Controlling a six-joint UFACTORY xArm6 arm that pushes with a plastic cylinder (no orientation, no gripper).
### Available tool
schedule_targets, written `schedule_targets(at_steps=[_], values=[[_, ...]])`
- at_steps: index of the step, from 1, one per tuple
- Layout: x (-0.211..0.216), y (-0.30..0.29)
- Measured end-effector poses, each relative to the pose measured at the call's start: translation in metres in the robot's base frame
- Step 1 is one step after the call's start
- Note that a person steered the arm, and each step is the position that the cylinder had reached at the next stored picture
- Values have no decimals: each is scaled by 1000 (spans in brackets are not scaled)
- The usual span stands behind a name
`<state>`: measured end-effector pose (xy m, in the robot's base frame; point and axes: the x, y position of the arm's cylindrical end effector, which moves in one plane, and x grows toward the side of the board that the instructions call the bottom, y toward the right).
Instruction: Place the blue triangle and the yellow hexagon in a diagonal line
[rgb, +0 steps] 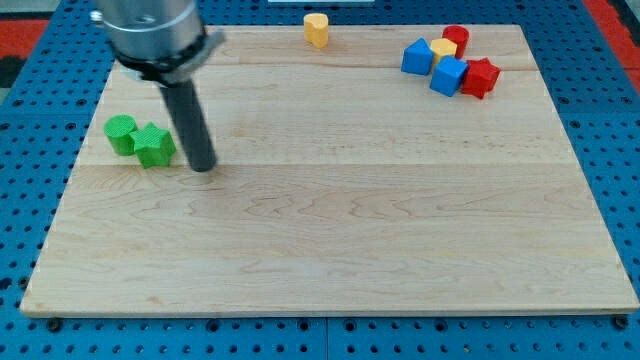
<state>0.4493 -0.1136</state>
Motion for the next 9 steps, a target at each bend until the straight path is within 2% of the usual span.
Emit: schedule_targets(at_steps=[1, 3, 4, 5, 6, 7, 8, 9], values=[[5, 98], [8, 358], [-5, 406], [-68, 451], [-161, 417], [-190, 321], [-189, 266], [-200, 292]])
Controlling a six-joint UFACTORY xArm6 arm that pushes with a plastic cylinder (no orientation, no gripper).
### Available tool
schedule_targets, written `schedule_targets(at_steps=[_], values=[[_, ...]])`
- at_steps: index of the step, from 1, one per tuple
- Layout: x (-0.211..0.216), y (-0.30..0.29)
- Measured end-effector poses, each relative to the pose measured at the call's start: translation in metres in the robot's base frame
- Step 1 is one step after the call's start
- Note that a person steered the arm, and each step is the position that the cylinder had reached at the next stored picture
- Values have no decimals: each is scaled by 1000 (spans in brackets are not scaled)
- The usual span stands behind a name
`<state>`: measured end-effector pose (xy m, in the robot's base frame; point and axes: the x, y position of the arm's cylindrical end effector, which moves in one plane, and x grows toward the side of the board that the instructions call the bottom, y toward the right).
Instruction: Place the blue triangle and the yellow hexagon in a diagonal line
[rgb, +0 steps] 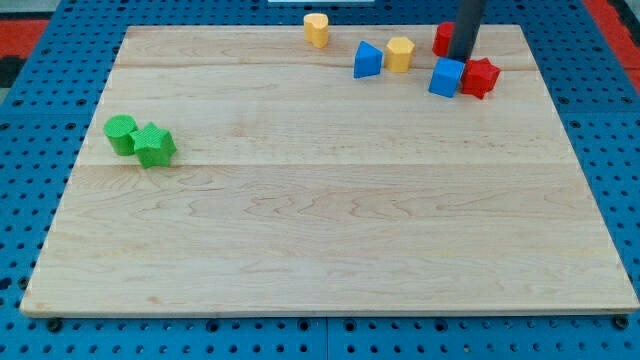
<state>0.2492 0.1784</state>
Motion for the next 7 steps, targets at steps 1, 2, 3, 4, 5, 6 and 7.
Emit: schedule_targets(at_steps=[1, 2, 3, 4, 5, 6, 7], values=[[-41, -65], [-2, -105], [36, -112], [-19, -85], [-6, -58], [-28, -71], [-42, -52]])
